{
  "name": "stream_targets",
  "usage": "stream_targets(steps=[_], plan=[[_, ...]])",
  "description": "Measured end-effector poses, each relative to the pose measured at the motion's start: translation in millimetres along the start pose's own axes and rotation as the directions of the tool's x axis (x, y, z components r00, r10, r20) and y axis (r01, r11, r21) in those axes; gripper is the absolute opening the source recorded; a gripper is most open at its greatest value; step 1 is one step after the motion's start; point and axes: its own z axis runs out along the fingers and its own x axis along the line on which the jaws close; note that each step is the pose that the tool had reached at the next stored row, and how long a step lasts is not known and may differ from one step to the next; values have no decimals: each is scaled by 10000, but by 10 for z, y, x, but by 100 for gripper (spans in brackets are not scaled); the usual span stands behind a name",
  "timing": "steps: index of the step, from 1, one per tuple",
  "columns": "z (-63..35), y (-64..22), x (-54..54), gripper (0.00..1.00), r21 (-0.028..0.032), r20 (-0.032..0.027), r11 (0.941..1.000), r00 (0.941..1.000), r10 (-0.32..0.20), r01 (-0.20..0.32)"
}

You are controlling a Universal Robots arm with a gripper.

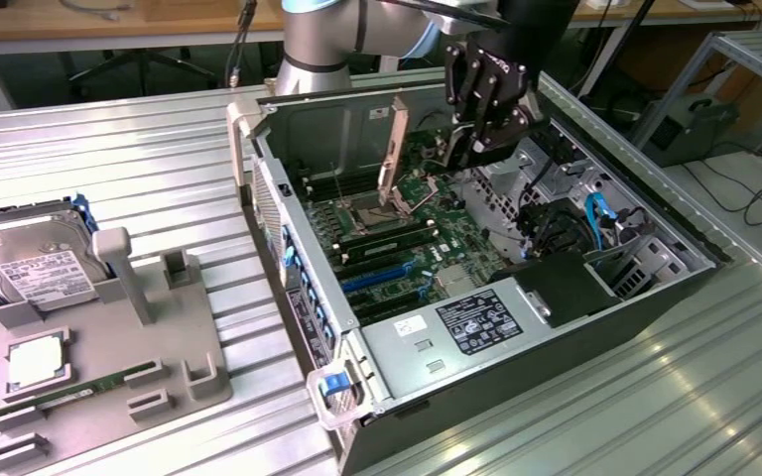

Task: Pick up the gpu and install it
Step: 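Insert the gpu into the slot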

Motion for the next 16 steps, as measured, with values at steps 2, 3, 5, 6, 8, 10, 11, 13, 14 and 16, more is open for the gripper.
stream_targets(steps=[2,3,5,6,8,10,11,13,14,16], plan=[[10,0,0,27,0,3,10000,10000,0,0],[14,0,0,27,0,5,10000,10000,0,0],[23,0,0,27,0,7,10000,10000,0,0],[30,0,1,27,0,9,10000,10000,0,0],[39,0,1,27,0,10,10000,10000,0,0],[49,0,1,27,0,12,10000,10000,0,0],[54,0,1,27,0,13,10000,10000,0,0],[66,0,2,27,1,16,10000,10000,0,0],[73,0,2,27,0,16,10000,10000,0,0],[107,0,3,27,0,15,10000,10000,0,0]])
